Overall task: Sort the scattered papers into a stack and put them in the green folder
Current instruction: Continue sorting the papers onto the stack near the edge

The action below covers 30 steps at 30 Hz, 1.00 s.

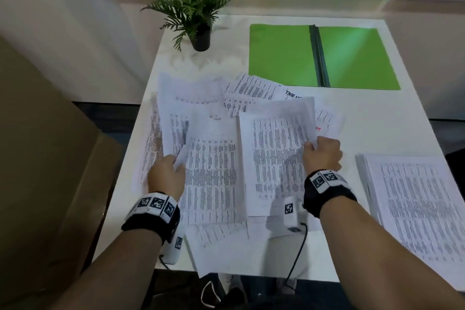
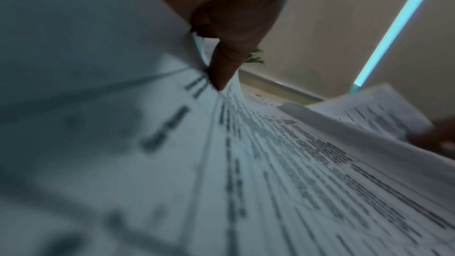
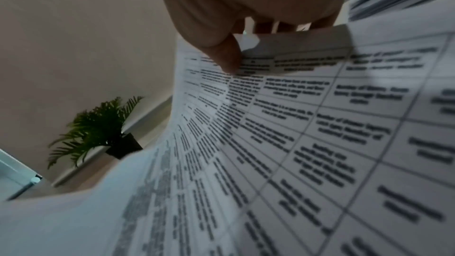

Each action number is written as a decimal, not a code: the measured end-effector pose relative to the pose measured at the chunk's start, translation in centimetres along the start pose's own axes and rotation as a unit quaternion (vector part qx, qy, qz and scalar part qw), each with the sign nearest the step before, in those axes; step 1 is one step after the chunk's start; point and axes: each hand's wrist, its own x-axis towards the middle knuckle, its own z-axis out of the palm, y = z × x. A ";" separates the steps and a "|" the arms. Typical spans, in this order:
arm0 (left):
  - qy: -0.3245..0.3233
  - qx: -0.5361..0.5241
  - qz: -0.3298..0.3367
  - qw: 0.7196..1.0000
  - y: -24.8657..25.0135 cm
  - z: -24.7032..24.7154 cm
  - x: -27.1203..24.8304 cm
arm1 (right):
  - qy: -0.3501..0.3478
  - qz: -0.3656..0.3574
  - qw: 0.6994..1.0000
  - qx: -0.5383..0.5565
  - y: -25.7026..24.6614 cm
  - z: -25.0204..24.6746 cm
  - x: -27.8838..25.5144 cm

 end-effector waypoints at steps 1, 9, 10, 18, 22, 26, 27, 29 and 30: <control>0.010 0.013 0.016 1.000 0.1 -0.5 0.1 | 0.013 -0.040 0.999 0.013 -0.4 -0.6 0.0; -0.023 0.037 -0.077 0.996 0.2 -3.8 -0.8 | 0.138 -0.329 0.922 0.149 -5.9 -6.2 -1.3; -0.001 0.020 -0.071 0.997 0.6 -4.3 -1.1 | 0.143 -0.359 0.907 0.167 -6.8 -6.9 -1.6; 0.169 -0.117 0.048 0.977 3.4 -10.7 -1.6 | -0.011 -0.284 0.889 0.358 -12.2 -10.3 -4.2; 0.195 -0.189 0.082 0.959 4.1 -12.4 -3.1 | -0.100 -0.182 0.874 0.439 -11.9 -10.1 -5.3; 0.156 -0.261 0.139 0.942 4.7 -12.1 -4.1 | -0.214 -0.104 0.871 0.430 -10.4 -7.9 -6.2; 0.132 -0.281 0.147 0.939 4.8 -11.8 -4.1 | -0.236 -0.097 0.867 0.428 -10.1 -7.3 -6.6; 0.073 -0.349 0.140 0.924 5.1 -11.0 -3.9 | -0.273 -0.084 0.856 0.431 -9.6 -6.1 -7.5; 0.042 -0.397 0.118 0.909 5.3 -10.4 -3.9 | -0.281 -0.078 0.855 0.430 -9.4 -5.6 -7.9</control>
